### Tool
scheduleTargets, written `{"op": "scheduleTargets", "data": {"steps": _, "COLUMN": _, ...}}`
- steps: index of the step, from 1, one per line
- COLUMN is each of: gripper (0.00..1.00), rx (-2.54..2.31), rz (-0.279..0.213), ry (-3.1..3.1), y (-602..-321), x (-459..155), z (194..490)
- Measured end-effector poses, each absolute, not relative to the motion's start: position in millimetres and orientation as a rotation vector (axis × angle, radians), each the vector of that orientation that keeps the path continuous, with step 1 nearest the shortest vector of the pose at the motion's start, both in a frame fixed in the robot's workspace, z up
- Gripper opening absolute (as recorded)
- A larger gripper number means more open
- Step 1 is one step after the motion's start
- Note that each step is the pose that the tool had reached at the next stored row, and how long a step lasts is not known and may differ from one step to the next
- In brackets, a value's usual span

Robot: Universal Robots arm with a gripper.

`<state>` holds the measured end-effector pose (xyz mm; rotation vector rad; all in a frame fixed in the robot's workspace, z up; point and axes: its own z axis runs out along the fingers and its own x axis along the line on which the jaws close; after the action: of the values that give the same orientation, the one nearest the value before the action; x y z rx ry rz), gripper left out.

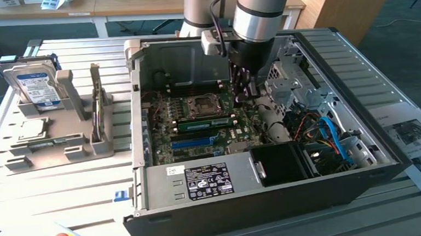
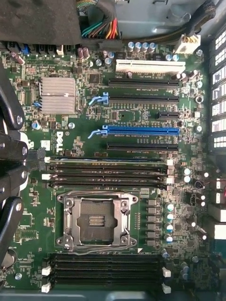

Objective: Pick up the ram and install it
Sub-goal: 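Press down the ram until it locks into place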

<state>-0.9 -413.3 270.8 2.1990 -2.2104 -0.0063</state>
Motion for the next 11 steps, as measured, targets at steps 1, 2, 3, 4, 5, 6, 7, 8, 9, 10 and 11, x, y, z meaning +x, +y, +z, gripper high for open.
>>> {"op": "scheduleTargets", "data": {"steps": 1, "gripper": 0.1, "rx": 2.2, "rz": -0.005, "ry": -2.211, "y": -413.3, "x": -0.9, "z": 270.0}}
{"op": "scheduleTargets", "data": {"steps": 2, "gripper": 0.1, "rx": 2.2, "rz": -0.005, "ry": -2.211, "y": -413.3, "x": -0.9, "z": 269.5}}
{"op": "scheduleTargets", "data": {"steps": 3, "gripper": 0.1, "rx": 2.2, "rz": -0.004, "ry": -2.211, "y": -413.3, "x": -0.9, "z": 269.0}}
{"op": "scheduleTargets", "data": {"steps": 4, "gripper": 0.1, "rx": 2.2, "rz": -0.004, "ry": -2.212, "y": -413.3, "x": -1.0, "z": 268.5}}
{"op": "scheduleTargets", "data": {"steps": 5, "gripper": 0.1, "rx": 2.2, "rz": -0.003, "ry": -2.212, "y": -413.3, "x": -1.0, "z": 268.1}}
{"op": "scheduleTargets", "data": {"steps": 6, "gripper": 0.1, "rx": 2.201, "rz": -0.002, "ry": -2.212, "y": -413.3, "x": -1.0, "z": 267.6}}
{"op": "scheduleTargets", "data": {"steps": 7, "gripper": 0.1, "rx": 2.201, "rz": -0.002, "ry": -2.212, "y": -413.3, "x": -1.0, "z": 267.1}}
{"op": "scheduleTargets", "data": {"steps": 8, "gripper": 0.1, "rx": 2.201, "rz": -0.001, "ry": -2.213, "y": -413.3, "x": -1.0, "z": 266.6}}
{"op": "scheduleTargets", "data": {"steps": 9, "gripper": 0.1, "rx": 2.201, "rz": -0.001, "ry": -2.213, "y": -413.3, "x": -1.0, "z": 266.2}}
{"op": "scheduleTargets", "data": {"steps": 10, "gripper": 0.1, "rx": 2.202, "rz": 0.0, "ry": -2.213, "y": -413.3, "x": -1.0, "z": 265.7}}
{"op": "scheduleTargets", "data": {"steps": 11, "gripper": 0.1, "rx": 2.202, "rz": 0.0, "ry": -2.213, "y": -413.3, "x": -1.0, "z": 265.3}}
